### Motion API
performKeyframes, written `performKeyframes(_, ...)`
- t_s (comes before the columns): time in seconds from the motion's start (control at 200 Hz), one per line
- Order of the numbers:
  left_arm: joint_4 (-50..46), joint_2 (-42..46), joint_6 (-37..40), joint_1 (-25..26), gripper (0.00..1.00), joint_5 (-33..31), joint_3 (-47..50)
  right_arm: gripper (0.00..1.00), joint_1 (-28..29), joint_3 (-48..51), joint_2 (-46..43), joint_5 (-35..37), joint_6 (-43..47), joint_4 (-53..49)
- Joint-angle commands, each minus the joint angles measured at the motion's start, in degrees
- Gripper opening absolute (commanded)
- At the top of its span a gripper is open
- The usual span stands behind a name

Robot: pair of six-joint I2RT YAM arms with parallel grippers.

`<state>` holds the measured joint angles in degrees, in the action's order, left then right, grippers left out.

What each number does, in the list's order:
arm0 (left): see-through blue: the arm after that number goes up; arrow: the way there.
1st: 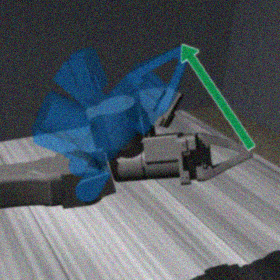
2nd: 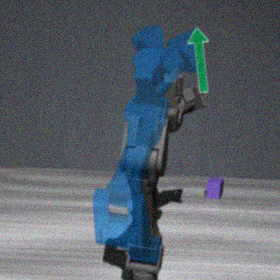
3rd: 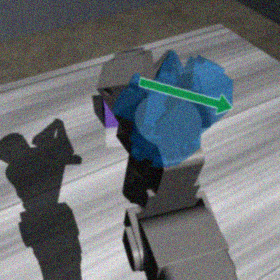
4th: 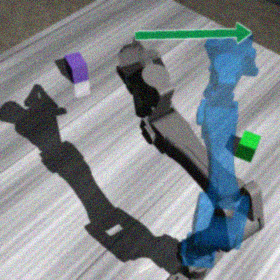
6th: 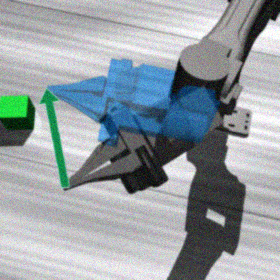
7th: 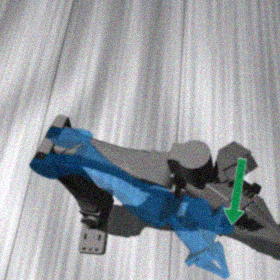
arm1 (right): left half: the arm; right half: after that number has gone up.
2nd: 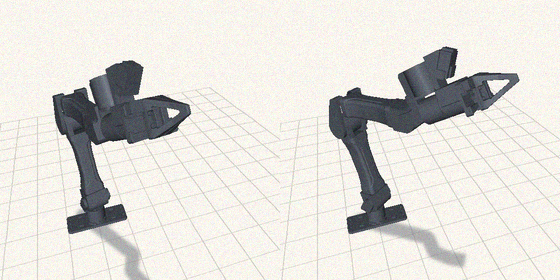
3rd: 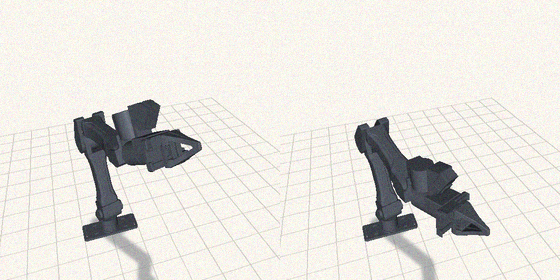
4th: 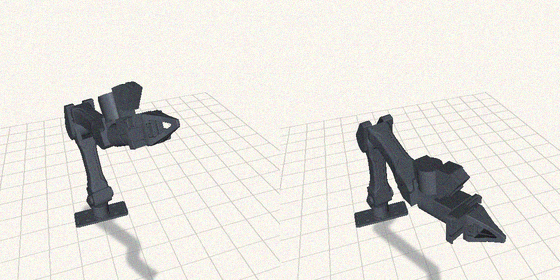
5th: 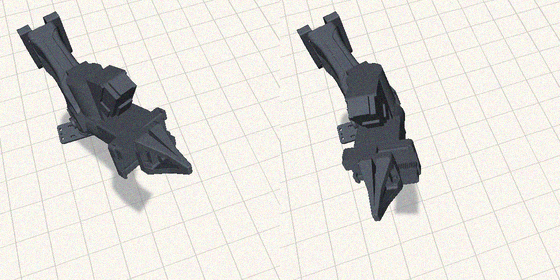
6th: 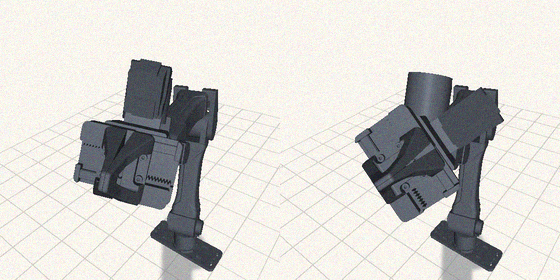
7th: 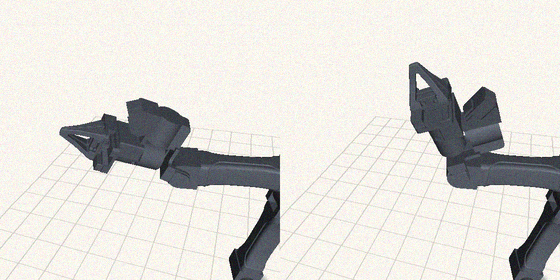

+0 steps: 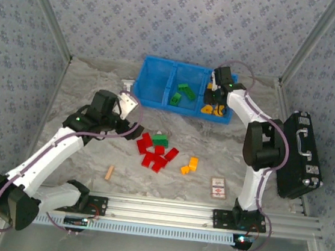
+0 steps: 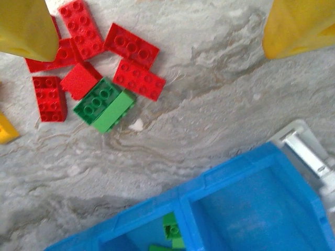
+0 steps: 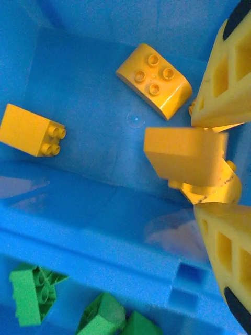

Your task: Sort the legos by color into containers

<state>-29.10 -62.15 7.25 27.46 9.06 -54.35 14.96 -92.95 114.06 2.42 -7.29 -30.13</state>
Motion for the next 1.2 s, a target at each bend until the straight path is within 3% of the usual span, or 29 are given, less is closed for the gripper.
performKeyframes(0.0,7.1,1.1,-1.9,2.5,1.0,4.8,3.1,0.46,-0.6,-2.5,1.8,0.3,-0.3,-0.5)
performKeyframes(0.165,6.4,-7.2,-1.6,15.4,1.0,-3.2,0.5,0.56,-1.2,-3.0,1.7,-0.4,-0.3,0.3)
performKeyframes(0.41,17.4,-19.5,-2.6,27.8,1.0,-4.5,-0.1,0.65,-1.5,-0.1,-2.8,-2.4,0.6,3.1)
performKeyframes(0.845,14.8,-33.6,-5.8,37.0,0.91,1.9,-7.8,0.69,-2.9,11.3,-17.0,-5.3,2.3,4.9)
performKeyframes(1.195,11.1,-37.9,-7.2,39.0,0.86,3.8,-9.8,0.7,-5.5,16.0,-24.4,-6.0,2.9,3.5)
